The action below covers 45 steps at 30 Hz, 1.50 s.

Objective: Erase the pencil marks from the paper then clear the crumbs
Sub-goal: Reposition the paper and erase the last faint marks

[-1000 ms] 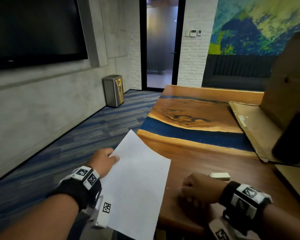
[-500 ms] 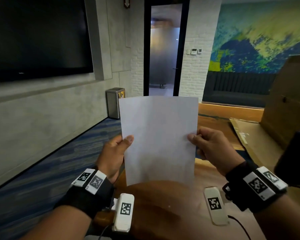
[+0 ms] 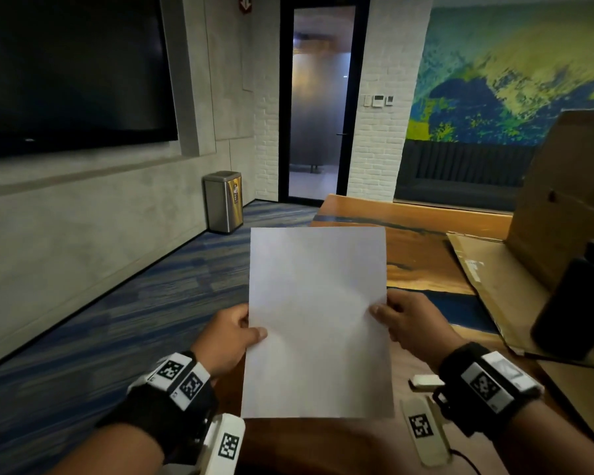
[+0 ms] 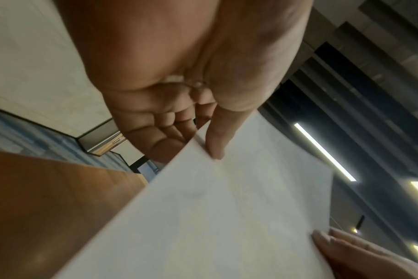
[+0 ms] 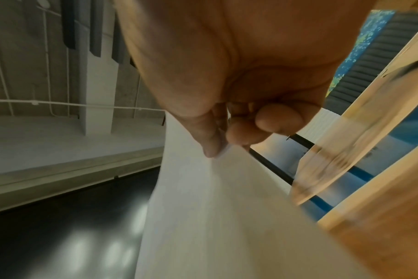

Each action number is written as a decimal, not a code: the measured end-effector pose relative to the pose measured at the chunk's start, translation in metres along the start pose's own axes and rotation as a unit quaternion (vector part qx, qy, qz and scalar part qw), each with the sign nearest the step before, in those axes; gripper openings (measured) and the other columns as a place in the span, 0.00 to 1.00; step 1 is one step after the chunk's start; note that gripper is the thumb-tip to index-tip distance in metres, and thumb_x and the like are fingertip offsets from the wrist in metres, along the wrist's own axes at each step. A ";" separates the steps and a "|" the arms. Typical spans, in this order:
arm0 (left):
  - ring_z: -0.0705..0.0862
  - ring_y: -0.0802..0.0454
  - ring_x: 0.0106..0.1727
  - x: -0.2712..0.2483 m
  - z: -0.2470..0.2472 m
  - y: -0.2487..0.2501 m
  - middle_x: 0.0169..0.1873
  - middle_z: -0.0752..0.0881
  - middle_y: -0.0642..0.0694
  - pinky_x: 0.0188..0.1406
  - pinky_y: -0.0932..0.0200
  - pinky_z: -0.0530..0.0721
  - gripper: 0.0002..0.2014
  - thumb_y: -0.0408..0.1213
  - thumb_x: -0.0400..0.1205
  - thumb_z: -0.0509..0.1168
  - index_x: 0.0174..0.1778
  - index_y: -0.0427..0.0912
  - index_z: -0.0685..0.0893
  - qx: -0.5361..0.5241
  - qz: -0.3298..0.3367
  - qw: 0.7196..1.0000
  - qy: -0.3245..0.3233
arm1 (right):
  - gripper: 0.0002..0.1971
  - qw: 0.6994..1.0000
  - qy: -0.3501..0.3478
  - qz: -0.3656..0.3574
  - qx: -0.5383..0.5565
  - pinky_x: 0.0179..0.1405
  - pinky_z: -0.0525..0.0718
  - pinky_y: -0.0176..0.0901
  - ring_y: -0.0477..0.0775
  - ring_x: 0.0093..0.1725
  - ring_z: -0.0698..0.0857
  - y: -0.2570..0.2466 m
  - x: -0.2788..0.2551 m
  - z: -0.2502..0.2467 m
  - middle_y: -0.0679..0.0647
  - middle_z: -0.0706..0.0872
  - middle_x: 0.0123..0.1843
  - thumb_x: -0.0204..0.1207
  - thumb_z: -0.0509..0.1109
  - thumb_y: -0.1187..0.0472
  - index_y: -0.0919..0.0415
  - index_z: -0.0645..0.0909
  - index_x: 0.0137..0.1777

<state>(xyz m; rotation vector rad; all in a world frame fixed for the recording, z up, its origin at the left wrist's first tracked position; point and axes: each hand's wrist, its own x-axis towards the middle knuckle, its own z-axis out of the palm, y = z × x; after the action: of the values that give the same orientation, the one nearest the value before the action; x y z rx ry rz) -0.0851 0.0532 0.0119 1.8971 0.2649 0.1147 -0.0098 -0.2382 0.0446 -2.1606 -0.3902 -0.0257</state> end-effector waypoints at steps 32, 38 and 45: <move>0.32 0.43 0.89 0.002 0.018 -0.057 0.89 0.33 0.60 0.82 0.21 0.37 0.59 0.82 0.68 0.63 0.89 0.65 0.39 0.547 0.002 0.794 -0.266 | 0.14 0.861 -0.330 -0.127 -0.367 0.46 0.79 0.43 0.51 0.48 0.81 -0.017 -0.003 0.089 0.46 0.85 0.51 0.84 0.63 0.47 0.51 0.82 0.62; 0.34 0.45 0.90 0.004 0.020 -0.061 0.89 0.34 0.62 0.82 0.19 0.42 0.65 0.85 0.64 0.62 0.90 0.60 0.39 0.547 0.008 0.795 -0.263 | 0.15 0.847 -0.298 -0.157 -0.412 0.51 0.86 0.48 0.55 0.50 0.84 -0.017 0.002 0.120 0.55 0.84 0.55 0.84 0.63 0.52 0.58 0.83 0.63; 0.35 0.43 0.90 0.006 0.019 -0.060 0.88 0.34 0.63 0.82 0.19 0.44 0.64 0.84 0.64 0.64 0.90 0.60 0.39 0.542 0.013 0.795 -0.273 | 0.14 0.851 -0.276 -0.176 -0.411 0.52 0.85 0.48 0.54 0.51 0.83 -0.012 0.017 0.122 0.54 0.82 0.56 0.86 0.62 0.55 0.58 0.83 0.64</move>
<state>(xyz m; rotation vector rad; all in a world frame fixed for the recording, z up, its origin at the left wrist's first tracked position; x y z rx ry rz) -0.0825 0.0560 -0.0513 2.9555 -0.1565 -0.7197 -0.0127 -0.1293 -0.0146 -2.8851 -1.3036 0.2796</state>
